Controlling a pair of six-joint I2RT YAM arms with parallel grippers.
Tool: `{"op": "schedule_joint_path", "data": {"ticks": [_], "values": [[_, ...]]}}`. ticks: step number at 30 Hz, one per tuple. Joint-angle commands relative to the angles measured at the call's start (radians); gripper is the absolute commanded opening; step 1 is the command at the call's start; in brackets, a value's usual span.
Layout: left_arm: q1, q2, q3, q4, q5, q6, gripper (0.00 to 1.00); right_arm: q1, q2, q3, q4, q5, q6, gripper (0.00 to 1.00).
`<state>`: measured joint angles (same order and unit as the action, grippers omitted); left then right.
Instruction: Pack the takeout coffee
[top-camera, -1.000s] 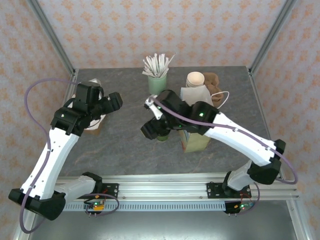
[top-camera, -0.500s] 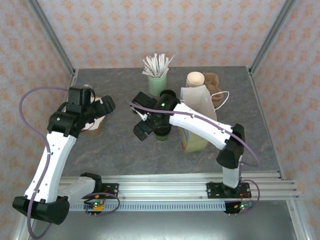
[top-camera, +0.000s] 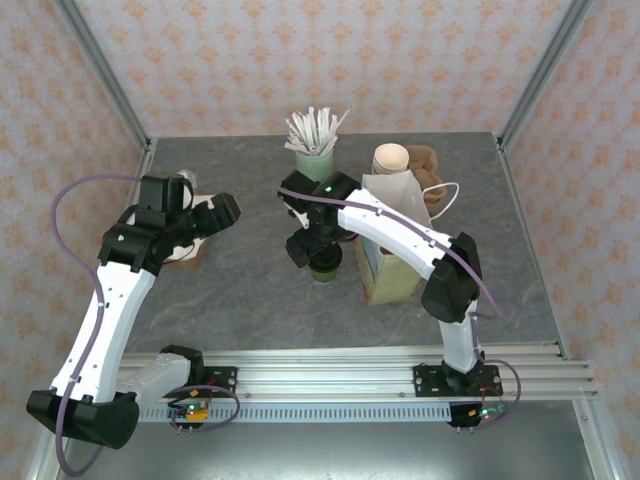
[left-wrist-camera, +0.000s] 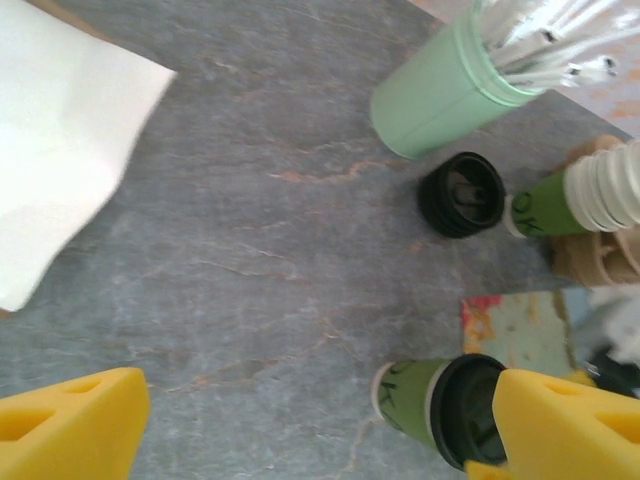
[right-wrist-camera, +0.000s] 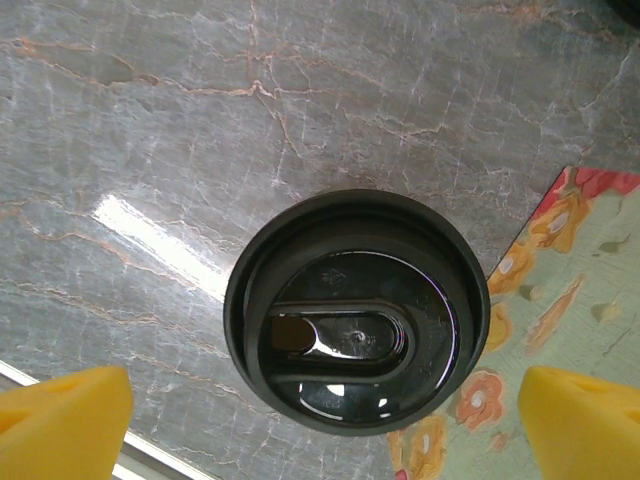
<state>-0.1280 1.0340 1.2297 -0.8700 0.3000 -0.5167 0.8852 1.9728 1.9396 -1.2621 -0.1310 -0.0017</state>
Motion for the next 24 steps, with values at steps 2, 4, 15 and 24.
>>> {"op": "schedule_joint_path", "data": {"ticks": [2,4,15,24], "values": [[0.01,-0.006,-0.018,0.058,0.18,0.042,0.9,-0.006,0.032,0.029,-0.042,-0.008,-0.013,0.99],[0.009,-0.007,-0.016,0.049,0.206,0.054,0.9,-0.009,0.039,0.029,-0.043,-0.01,-0.014,0.98],[0.01,-0.018,-0.032,0.051,0.208,0.053,0.9,-0.035,0.062,0.04,-0.068,-0.03,-0.032,0.95],[0.009,-0.02,-0.029,0.051,0.197,0.053,0.9,-0.045,0.09,0.037,-0.072,-0.052,-0.045,0.89]]}}
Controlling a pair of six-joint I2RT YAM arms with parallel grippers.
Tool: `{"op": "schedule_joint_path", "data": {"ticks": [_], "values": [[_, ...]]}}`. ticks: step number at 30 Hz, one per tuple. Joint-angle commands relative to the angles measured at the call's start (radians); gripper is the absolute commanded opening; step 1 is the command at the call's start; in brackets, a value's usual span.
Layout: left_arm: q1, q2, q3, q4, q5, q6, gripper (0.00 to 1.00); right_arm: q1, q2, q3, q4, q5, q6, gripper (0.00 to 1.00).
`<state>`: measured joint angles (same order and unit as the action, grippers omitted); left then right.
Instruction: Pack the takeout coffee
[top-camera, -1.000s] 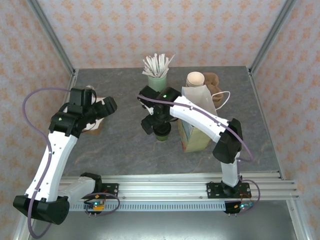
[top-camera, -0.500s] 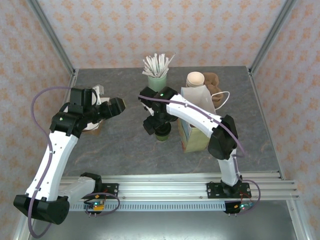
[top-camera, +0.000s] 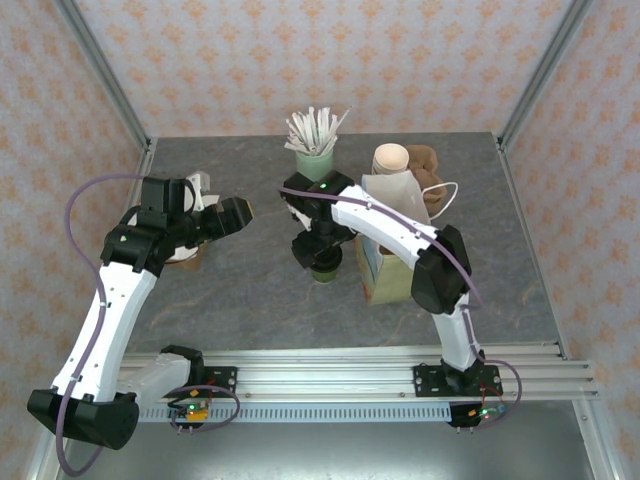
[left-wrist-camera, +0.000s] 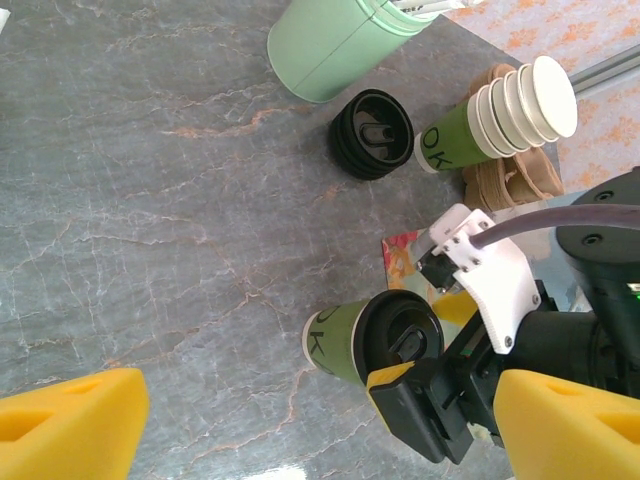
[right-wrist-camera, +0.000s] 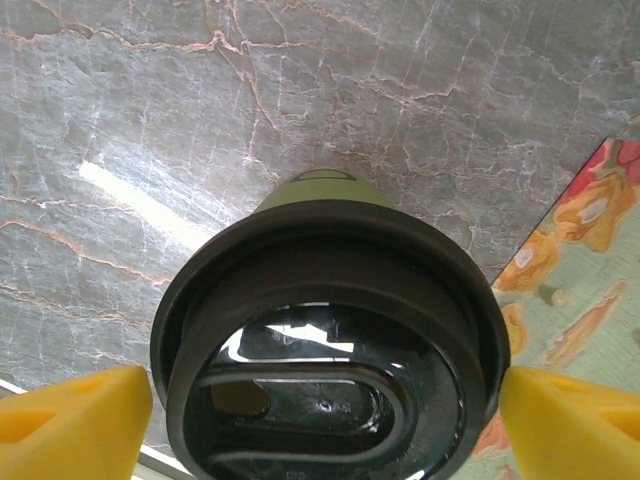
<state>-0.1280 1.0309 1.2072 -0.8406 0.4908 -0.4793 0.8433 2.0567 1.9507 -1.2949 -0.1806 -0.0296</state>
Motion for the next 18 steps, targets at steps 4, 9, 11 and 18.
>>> {"op": "schedule_joint_path", "data": {"ticks": [4,9,11,18], "values": [[0.009,-0.017,-0.011,0.023,0.003,0.015,0.9,-0.006,0.01,0.021,-0.035,-0.011,-0.017,0.84],[0.009,-0.017,-0.015,0.022,-0.003,0.016,0.9,-0.006,0.007,0.016,-0.04,-0.014,-0.017,0.83],[0.009,-0.017,-0.017,0.023,-0.004,0.016,0.9,-0.006,0.005,0.02,-0.043,-0.013,-0.017,0.82],[0.01,-0.017,-0.016,0.023,-0.009,0.016,0.9,-0.007,0.005,0.027,-0.059,-0.011,-0.019,0.83]]}}
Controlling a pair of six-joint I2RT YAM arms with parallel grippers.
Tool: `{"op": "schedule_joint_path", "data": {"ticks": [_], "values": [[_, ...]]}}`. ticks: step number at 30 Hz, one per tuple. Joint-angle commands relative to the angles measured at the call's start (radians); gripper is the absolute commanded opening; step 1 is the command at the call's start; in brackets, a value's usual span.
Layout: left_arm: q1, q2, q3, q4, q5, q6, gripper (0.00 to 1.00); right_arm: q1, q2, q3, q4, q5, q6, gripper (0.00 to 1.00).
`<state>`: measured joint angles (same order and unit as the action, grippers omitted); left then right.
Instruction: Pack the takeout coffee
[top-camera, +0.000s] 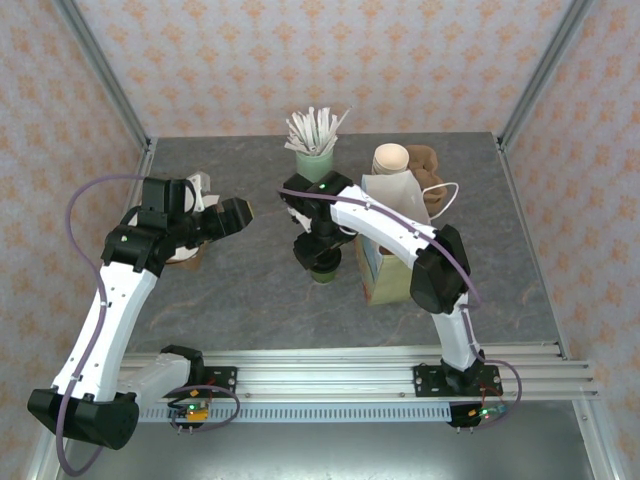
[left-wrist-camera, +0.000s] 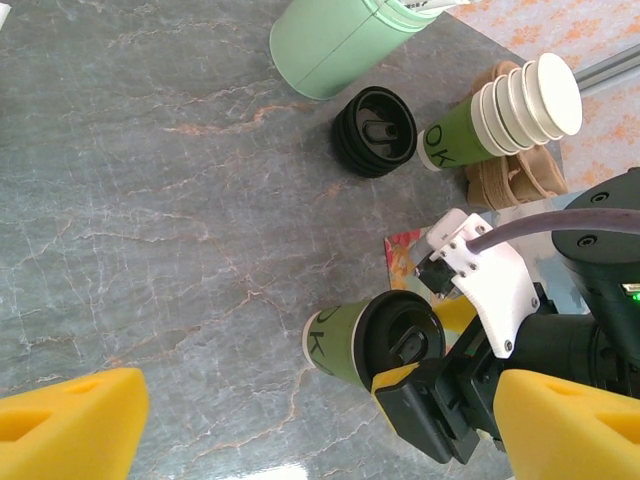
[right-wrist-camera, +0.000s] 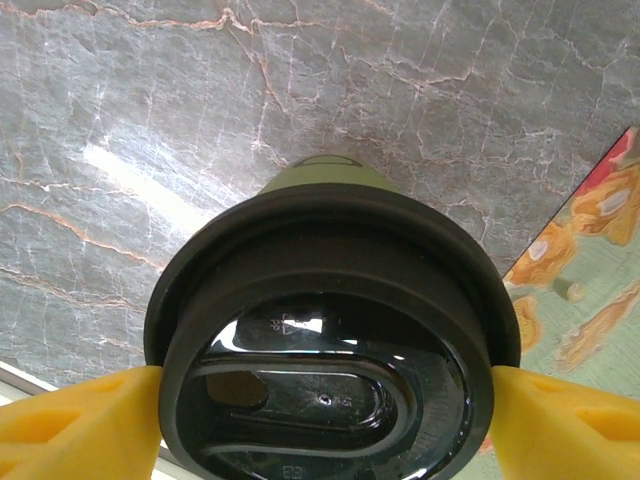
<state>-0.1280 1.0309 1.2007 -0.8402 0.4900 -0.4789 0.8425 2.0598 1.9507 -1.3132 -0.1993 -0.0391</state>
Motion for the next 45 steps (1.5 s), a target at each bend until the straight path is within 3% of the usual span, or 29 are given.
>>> {"op": "schedule_joint_path", "data": {"ticks": [1,20,45], "values": [[0.009,-0.015,-0.009,0.022,-0.008,0.016,0.9,-0.008,0.0,0.024,-0.041,0.006,-0.009,0.82],[0.009,-0.017,-0.018,0.023,-0.01,0.017,0.9,-0.013,0.013,0.011,-0.02,-0.002,-0.004,0.76],[0.009,-0.015,-0.028,0.026,-0.007,0.02,0.9,-0.013,0.023,0.001,-0.016,0.007,-0.003,0.8]]}}
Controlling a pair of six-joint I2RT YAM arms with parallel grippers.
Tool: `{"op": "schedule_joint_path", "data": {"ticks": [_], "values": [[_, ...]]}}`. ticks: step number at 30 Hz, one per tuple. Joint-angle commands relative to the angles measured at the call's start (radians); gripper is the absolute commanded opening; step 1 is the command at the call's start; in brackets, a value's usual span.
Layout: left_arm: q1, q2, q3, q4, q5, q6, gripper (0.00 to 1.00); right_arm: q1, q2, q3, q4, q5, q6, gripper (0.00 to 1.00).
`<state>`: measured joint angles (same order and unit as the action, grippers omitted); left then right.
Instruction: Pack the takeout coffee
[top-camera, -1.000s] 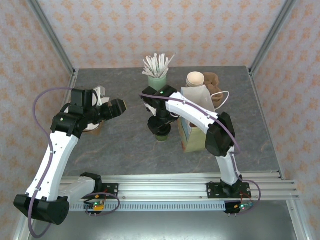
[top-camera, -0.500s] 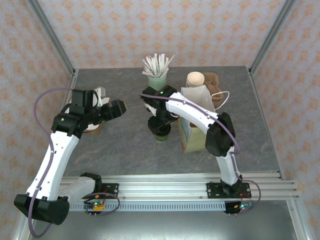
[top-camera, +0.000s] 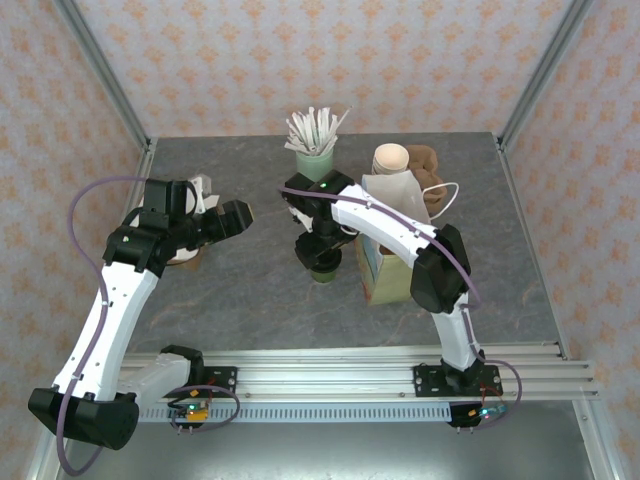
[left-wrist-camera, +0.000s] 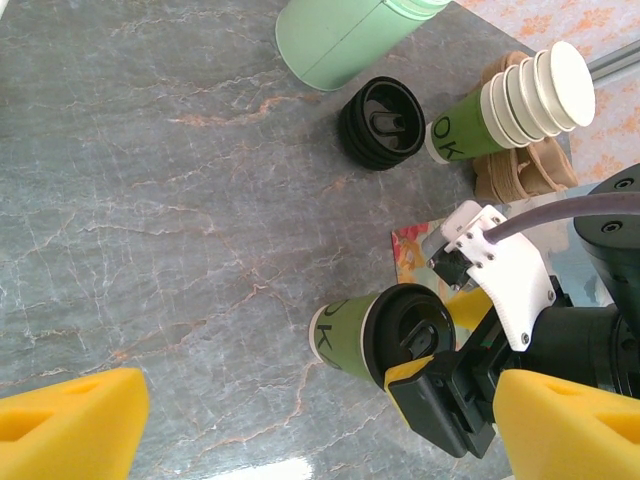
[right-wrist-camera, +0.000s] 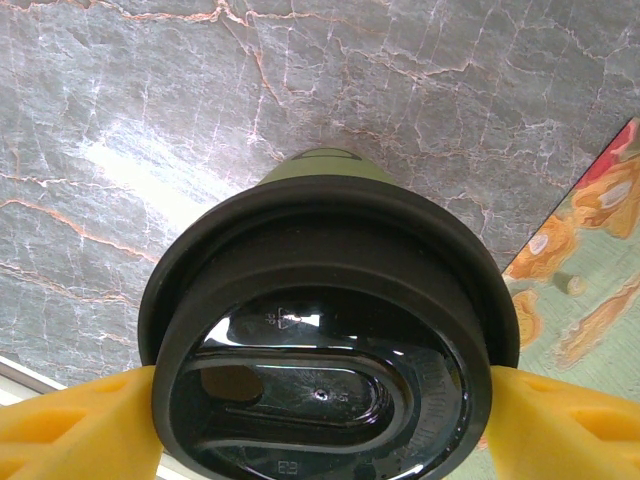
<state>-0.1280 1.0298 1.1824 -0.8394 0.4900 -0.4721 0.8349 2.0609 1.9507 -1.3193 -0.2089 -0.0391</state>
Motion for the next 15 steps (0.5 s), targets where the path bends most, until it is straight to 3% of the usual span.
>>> {"op": "schedule_joint_path", "data": {"ticks": [1,15], "values": [[0.009,-0.014,-0.01,0.026,-0.006,0.014,0.9,-0.005,0.022,0.001,-0.01,0.016,-0.003,0.8],[0.009,-0.016,-0.012,0.025,-0.007,0.016,0.9,-0.005,0.025,-0.012,-0.004,0.018,0.001,0.79]]}}
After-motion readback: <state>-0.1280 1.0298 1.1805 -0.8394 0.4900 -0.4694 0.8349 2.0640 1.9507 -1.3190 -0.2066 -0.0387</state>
